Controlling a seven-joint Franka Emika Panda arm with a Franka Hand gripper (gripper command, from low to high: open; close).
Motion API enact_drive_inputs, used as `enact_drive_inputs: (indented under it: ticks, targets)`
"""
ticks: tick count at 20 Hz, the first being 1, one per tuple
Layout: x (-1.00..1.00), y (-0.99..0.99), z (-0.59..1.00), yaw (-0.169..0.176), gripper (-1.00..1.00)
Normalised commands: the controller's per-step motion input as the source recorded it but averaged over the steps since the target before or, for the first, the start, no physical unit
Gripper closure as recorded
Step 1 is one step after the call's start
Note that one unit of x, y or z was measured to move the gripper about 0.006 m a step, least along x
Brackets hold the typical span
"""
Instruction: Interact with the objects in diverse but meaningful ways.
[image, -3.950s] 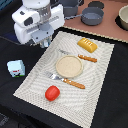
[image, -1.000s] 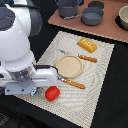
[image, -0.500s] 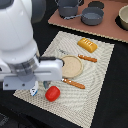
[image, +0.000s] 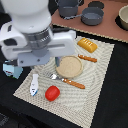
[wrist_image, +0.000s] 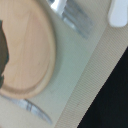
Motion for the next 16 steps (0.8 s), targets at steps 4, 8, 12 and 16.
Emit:
enact_drive_inputs:
  ticks: [4,8,12,16]
  targets:
    - [0.31,0.81,0.00,0.097,-1.00]
    - [0.29,0.83,0.00,0.096,-1.00]
    - [0.13,0.81,-0.03,0.083,-1.00]
    - [0.07,0.79,-0.06,0.074,-1.00]
